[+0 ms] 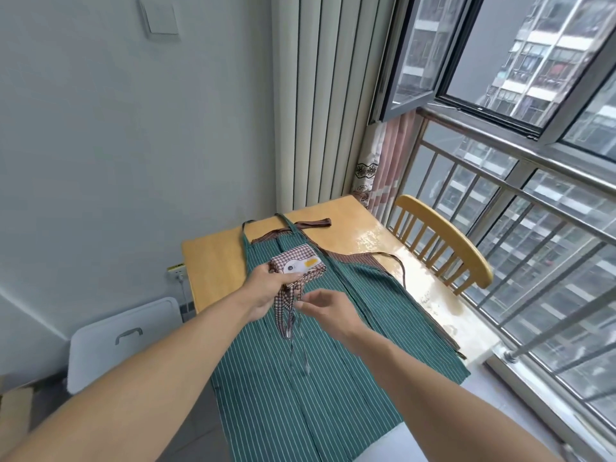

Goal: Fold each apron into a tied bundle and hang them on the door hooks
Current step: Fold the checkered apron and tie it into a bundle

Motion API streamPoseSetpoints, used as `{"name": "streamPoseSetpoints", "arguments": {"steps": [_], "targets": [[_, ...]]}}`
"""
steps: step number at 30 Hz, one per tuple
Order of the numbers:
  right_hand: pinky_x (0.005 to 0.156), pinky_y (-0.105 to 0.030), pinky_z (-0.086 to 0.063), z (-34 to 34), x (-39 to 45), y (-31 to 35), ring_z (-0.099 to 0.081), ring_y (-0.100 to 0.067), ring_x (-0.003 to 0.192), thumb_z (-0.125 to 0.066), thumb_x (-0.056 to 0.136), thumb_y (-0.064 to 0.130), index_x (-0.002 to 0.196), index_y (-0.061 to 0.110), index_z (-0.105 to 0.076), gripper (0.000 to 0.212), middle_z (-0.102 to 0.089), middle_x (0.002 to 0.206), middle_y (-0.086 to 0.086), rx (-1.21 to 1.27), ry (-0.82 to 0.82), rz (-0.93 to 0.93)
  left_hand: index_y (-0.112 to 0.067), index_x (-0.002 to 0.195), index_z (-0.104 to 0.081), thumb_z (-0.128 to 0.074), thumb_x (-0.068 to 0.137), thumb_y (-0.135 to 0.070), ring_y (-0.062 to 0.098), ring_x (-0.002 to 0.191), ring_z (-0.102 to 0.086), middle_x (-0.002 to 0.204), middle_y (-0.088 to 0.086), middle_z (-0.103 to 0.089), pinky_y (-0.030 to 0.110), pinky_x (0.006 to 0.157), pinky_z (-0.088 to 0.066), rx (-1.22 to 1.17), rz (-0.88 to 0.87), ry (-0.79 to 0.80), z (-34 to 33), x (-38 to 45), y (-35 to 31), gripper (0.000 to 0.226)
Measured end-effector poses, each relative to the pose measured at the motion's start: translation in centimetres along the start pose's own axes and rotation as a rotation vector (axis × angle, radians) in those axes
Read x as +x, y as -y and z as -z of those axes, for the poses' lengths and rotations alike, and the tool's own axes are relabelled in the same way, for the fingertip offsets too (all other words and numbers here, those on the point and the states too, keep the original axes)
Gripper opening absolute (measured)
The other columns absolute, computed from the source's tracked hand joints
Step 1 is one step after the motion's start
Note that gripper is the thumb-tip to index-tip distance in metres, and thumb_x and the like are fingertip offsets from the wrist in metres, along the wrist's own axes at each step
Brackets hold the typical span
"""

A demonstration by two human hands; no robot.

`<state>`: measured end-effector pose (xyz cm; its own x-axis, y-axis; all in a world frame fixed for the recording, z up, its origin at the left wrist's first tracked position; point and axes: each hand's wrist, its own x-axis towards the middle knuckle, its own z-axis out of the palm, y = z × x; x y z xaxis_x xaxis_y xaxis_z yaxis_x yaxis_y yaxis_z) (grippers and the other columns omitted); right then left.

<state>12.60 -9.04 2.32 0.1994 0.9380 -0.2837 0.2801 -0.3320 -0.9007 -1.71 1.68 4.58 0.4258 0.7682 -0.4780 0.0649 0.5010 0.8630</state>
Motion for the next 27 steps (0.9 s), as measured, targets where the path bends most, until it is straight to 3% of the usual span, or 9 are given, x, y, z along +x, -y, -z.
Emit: {"name": "streamPoseSetpoints", "arguments": {"steps": [2,5,7,10,12,17,22,24,27], "targets": [[0.089,-0.03,-0.055,0.2,-0.1,0.2,-0.072,-0.011,0.091,-0.072,0.093,0.038,0.095,0.016,-0.072,0.022,-0.077,0.095,0.003,-0.023,-0.008,0.029,-0.002,0.123,-0.061,-0.078,0.083,-0.005,0.034,0.101,-0.073,0.11,0.015,-0.076,0.046,0.088,-0.06,0.025,-0.006,-0.002,0.0,0.1,0.1,0.044],[0.078,-0.027,-0.058,1.1,-0.4,0.9,-0.069,-0.004,0.07,-0.063,0.1,0.025,0.095,0.012,-0.062,0.013,-0.076,0.086,-0.001,0.036,0.027,0.054,-0.008,0.117,-0.065,-0.081,0.082,-0.009,0.027,0.099,-0.073,0.108,0.008,-0.076,0.046,0.094,-0.058,0.171,-0.061,-0.066,0.1,0.4,0.4,0.039],[0.073,-0.036,-0.06,2.1,-0.5,1.4,-0.064,-0.012,0.062,-0.064,0.1,0.021,0.099,0.009,-0.059,0.012,-0.069,0.072,0.0,0.068,0.035,0.062,-0.015,0.109,-0.066,-0.084,0.078,-0.014,0.022,0.097,-0.071,0.104,0.001,-0.076,0.043,0.092,-0.057,0.333,-0.102,-0.117,0.5,0.4,0.6,0.036],[0.05,-0.027,-0.04,4.0,-0.3,2.9,-0.046,-0.014,0.053,-0.067,0.097,0.024,0.103,0.009,-0.06,0.018,-0.061,0.066,0.004,0.011,-0.004,0.124,-0.018,0.108,-0.066,-0.09,0.066,-0.023,0.024,0.096,-0.072,0.1,0.0,-0.076,0.046,0.089,-0.059,0.506,-0.105,-0.025,1.0,-0.1,0.9,0.048],[0.052,-0.027,-0.035,5.4,0.0,4.2,-0.044,-0.014,0.058,-0.068,0.097,0.027,0.101,0.013,-0.063,0.016,-0.059,0.071,0.003,-0.088,-0.023,0.184,-0.015,0.107,-0.066,-0.086,0.073,-0.011,0.024,0.098,-0.072,0.102,0.003,-0.076,0.045,0.09,-0.059,0.579,-0.112,0.121,0.8,-0.9,0.7,0.04],[0.071,-0.036,-0.05,7.3,1.2,6.9,-0.061,-0.016,0.074,-0.073,0.093,0.028,0.094,0.015,-0.068,0.013,-0.071,0.081,0.0,-0.208,0.058,0.214,-0.009,0.109,-0.063,-0.076,0.075,0.012,0.02,0.102,-0.071,0.105,0.005,-0.075,0.031,0.083,-0.057,0.627,-0.086,0.401,-0.1,-3.0,-0.6,0.042],[0.06,-0.033,-0.041,8.1,1.4,6.4,-0.051,-0.025,0.069,-0.079,0.08,0.037,0.09,0.013,-0.069,0.028,-0.069,0.077,-0.002,0.016,0.137,0.101,-0.008,0.116,-0.053,-0.072,0.077,0.017,0.019,0.098,-0.071,0.106,0.009,-0.07,0.027,0.08,-0.056,0.537,-0.122,0.46,-0.6,-5.0,-2.0,0.05],[0.063,-0.035,-0.049,7.6,1.5,5.5,-0.059,-0.027,0.071,-0.081,0.078,0.037,0.091,0.01,-0.067,0.033,-0.068,0.081,-0.007,0.133,0.123,0.056,-0.012,0.126,-0.045,-0.069,0.078,0.019,0.02,0.098,-0.072,0.11,0.015,-0.068,0.03,0.082,-0.057,0.451,-0.134,0.457,-0.8,-5.4,-2.4,0.062],[0.065,-0.038,-0.057,6.6,1.6,4.5,-0.067,-0.028,0.075,-0.079,0.084,0.021,0.09,0.006,-0.063,0.023,-0.067,0.087,-0.015,0.374,0.091,-0.017,-0.027,0.141,-0.042,-0.068,0.077,0.022,0.029,0.103,-0.071,0.121,0.027,-0.063,0.034,0.083,-0.058,0.329,-0.155,0.49,-1.3,-5.7,-3.0,0.084]]}}
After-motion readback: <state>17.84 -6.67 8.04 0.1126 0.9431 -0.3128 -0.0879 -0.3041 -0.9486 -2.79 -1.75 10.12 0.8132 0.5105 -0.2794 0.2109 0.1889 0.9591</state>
